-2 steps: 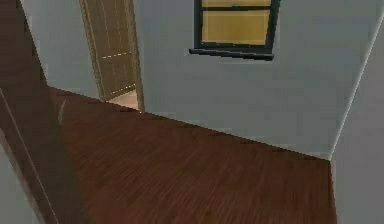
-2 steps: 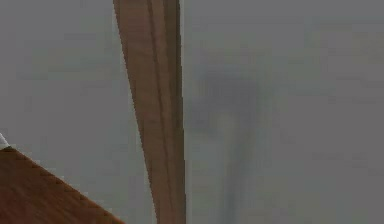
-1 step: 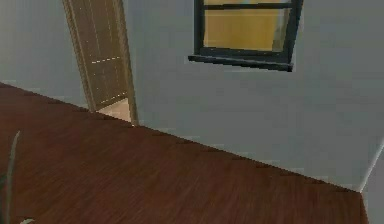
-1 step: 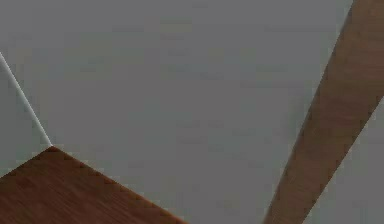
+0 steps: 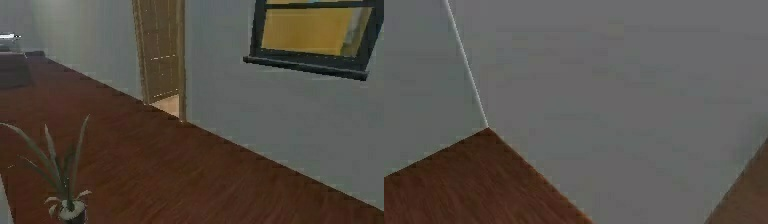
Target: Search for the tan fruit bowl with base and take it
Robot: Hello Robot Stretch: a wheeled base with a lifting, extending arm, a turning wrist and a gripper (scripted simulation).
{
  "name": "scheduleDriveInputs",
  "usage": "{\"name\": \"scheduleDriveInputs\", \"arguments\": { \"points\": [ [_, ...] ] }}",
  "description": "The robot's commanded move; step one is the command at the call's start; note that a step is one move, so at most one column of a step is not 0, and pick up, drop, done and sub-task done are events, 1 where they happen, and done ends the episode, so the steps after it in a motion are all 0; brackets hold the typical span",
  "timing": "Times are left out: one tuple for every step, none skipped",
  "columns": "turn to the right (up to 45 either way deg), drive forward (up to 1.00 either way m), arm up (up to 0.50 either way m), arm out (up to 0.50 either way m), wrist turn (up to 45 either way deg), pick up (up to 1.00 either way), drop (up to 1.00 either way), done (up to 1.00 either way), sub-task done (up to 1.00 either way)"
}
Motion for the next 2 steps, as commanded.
{"name": "scheduleDriveInputs", "arguments": {
  "points": [
    [0.0,0.3,0.0,0.0,0.0,0.0,0.0,0.0,0.0],
    [0.0,1.0,0.0,0.0,0.0,0.0,0.0,0.0,0.0]
  ]
}}
